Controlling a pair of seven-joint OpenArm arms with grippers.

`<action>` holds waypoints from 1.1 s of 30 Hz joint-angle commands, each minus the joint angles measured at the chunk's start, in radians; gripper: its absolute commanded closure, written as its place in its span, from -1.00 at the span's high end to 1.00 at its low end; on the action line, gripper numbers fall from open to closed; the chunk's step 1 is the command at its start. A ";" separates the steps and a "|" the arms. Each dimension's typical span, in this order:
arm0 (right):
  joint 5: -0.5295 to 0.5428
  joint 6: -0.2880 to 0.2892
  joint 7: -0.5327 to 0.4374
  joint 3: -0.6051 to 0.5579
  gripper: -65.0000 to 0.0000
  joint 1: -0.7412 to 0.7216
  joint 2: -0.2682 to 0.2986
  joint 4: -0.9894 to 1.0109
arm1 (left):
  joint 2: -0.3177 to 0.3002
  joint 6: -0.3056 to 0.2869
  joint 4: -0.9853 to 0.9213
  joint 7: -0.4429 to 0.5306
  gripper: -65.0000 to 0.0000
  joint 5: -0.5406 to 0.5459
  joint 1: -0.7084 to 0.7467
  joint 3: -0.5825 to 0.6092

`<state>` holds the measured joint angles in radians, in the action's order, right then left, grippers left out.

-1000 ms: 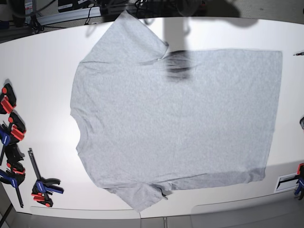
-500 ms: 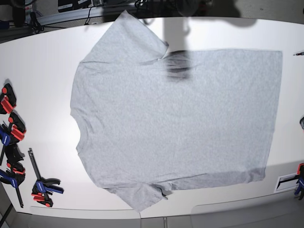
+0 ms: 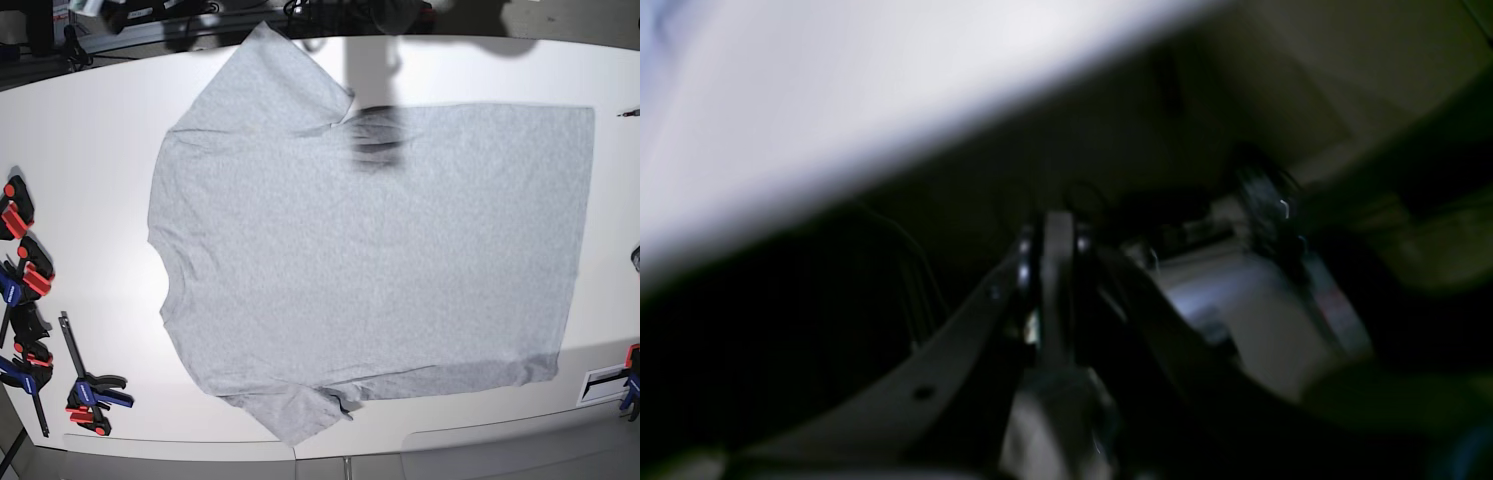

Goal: Fold the T-shirt properly

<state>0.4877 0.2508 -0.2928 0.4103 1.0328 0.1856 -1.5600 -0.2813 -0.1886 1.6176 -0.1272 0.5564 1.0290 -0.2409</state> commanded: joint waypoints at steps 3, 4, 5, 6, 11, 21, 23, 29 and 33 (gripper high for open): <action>0.095 0.126 0.006 0.108 -1.00 0.044 -0.014 -0.130 | -0.005 -0.181 0.137 -0.102 -1.00 0.054 0.052 -0.061; 0.137 0.179 0.027 0.139 -1.00 0.046 -0.022 -0.165 | -0.005 -0.246 0.174 -0.133 -1.00 0.071 0.059 -0.079; 0.186 0.238 0.051 0.168 -1.00 0.045 -0.028 -0.197 | -0.005 -0.315 0.207 -0.156 -1.00 0.085 0.063 -0.098; 0.238 0.301 0.077 0.190 -1.00 0.045 -0.028 -0.224 | -0.005 -0.389 0.237 -0.173 -1.00 0.097 0.063 -0.116; 0.454 0.447 0.220 0.217 -1.00 0.031 -0.028 -0.297 | -0.005 -0.509 0.334 -0.191 -1.00 0.157 0.063 -0.193; 0.802 0.447 0.732 0.188 -1.00 -0.109 -0.170 -0.269 | -0.019 -0.509 0.350 -0.199 -1.00 0.159 0.063 -0.198; 0.787 0.447 0.729 0.159 -1.00 -0.111 -0.172 -0.254 | -0.022 -0.509 0.349 -0.210 -1.00 0.159 0.063 -0.198; 0.644 0.433 0.668 0.111 -0.45 -0.117 -0.189 -0.192 | -0.037 -0.509 0.349 -0.224 -1.00 0.159 0.063 -0.198; 0.612 0.433 0.663 0.093 -0.43 -0.125 -0.189 -0.183 | -0.037 -0.509 0.349 -0.225 -1.00 0.159 0.063 -0.198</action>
<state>1.0775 0.6697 0.3851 0.4988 0.8959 -0.0082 -1.7279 -0.3130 -0.6857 1.9530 -0.3702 0.7002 1.0748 -0.4332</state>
